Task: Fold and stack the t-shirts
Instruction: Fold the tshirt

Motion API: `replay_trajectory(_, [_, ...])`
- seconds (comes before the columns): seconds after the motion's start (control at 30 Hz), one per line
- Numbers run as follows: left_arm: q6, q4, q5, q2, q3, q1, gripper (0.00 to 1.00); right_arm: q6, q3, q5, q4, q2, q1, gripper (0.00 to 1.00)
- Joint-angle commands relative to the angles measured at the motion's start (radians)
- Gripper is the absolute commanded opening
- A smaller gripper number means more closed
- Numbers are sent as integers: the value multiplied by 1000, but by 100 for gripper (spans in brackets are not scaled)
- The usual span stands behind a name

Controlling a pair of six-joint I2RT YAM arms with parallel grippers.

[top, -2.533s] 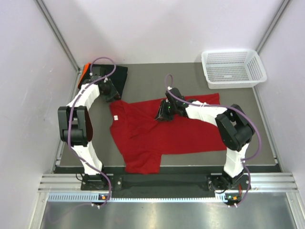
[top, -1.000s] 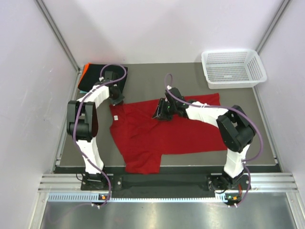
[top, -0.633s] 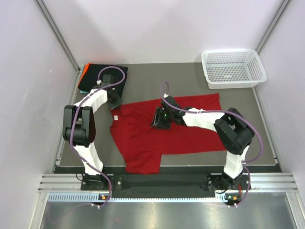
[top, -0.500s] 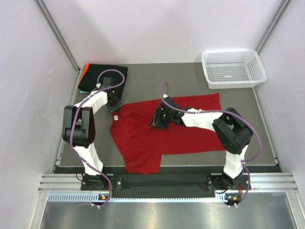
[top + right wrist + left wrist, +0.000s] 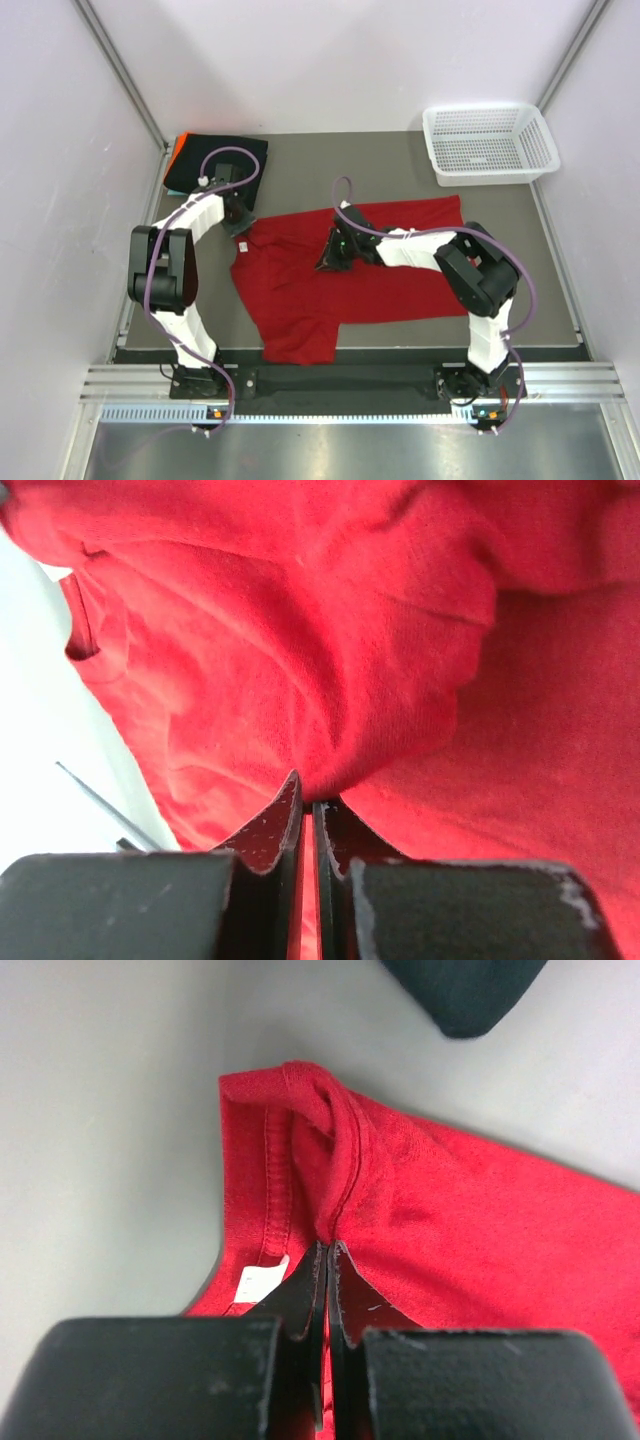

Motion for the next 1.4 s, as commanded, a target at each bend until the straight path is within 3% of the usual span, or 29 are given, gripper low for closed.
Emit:
replay_trajectory(0.0, [1, -19, -64, 2, 86, -3, 0, -26, 55, -14, -45, -88, 1, 0])
replay_trajectory(0.17, [15, -63, -138, 24, 124, -3, 0, -58, 66, -74, -145, -138, -5, 0])
replay_trajectory(0.6, [67, 36, -131, 65, 85, -3, 0, -66, -19, -135, -74, -124, -13, 2])
replay_trajectory(0.83, [40, -62, -190, 122, 138, -3, 0, -86, 10, -125, -90, -59, -18, 16])
replay_trajectory(0.9, [46, -66, -200, 133, 147, -3, 0, -86, 20, -125, -103, -55, -21, 26])
replay_trajectory(0.97, [76, -65, -187, 136, 161, -3, 8, -92, 24, -114, -131, -70, -22, 31])
replay_trajectory(1.07, [69, -95, -230, 105, 174, -3, 30, -100, 12, -77, -165, -117, -37, 32])
replay_trajectory(1.23, [112, -164, -250, -2, 207, -30, 37, -109, -28, -16, -206, -216, -96, 32])
replay_trajectory(1.37, [145, -232, -93, -63, 160, -79, 34, -101, -52, 23, -235, -253, -162, 32])
